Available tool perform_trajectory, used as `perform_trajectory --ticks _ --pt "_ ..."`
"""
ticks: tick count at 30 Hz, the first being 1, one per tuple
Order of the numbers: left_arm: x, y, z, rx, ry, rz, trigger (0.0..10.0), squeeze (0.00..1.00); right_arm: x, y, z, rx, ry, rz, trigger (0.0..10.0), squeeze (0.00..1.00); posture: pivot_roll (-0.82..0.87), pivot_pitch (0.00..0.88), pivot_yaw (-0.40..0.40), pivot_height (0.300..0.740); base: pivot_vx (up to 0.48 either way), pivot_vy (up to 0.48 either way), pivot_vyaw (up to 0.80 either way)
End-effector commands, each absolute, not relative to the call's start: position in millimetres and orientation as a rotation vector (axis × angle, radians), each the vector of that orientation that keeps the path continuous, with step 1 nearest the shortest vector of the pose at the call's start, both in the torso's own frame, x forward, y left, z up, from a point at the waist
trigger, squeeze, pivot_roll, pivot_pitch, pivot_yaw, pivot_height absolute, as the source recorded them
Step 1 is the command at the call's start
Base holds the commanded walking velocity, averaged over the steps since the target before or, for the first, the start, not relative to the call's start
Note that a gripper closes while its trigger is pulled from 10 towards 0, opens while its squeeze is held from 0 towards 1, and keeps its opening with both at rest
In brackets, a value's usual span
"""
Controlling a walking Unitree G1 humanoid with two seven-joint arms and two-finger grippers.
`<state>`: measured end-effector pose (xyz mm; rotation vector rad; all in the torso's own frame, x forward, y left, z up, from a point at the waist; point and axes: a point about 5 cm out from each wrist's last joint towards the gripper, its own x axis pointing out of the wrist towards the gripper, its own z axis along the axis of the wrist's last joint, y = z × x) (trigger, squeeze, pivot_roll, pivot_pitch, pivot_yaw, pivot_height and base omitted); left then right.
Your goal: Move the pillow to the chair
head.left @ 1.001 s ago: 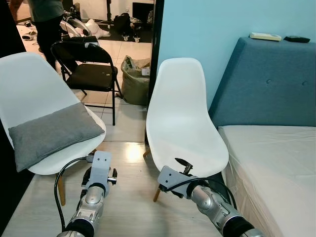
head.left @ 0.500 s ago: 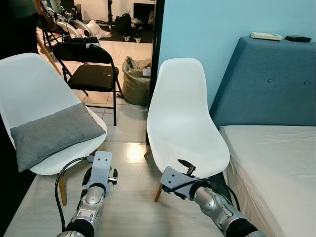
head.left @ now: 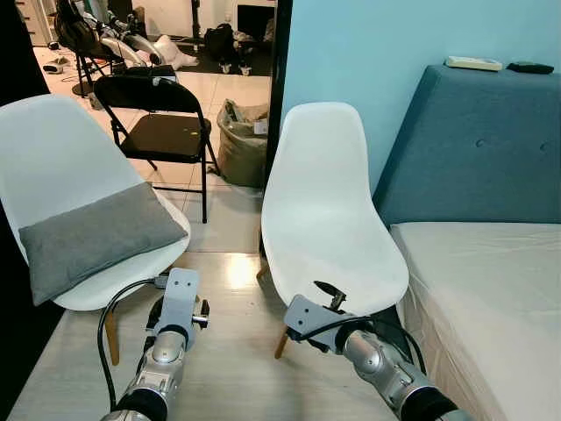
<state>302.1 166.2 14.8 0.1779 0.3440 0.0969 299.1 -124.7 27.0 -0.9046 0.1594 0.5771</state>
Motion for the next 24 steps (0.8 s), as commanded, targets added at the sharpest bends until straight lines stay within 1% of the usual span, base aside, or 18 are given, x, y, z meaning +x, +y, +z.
perform_trajectory --ticks 1,13,24 --pt "298.1 167.2 9.6 0.176 0.373 0.097 10.0 0.00 297.3 -125.8 24.8 -0.916 0.170 0.578 10.0 0.00 -0.01 0.082 -0.048 0.740 0.000 0.000 0.00" --pt "300.1 165.1 11.2 0.181 0.370 0.087 10.0 0.00 297.5 -125.6 24.4 -0.904 0.176 0.576 10.0 0.00 -0.01 0.080 -0.035 0.740 0.000 0.000 0.00" --pt "300.0 165.1 11.1 0.180 0.371 0.090 10.0 0.00 299.0 -127.6 25.5 -0.875 0.184 0.570 10.0 0.00 -0.02 0.078 -0.041 0.740 0.000 0.000 0.00"
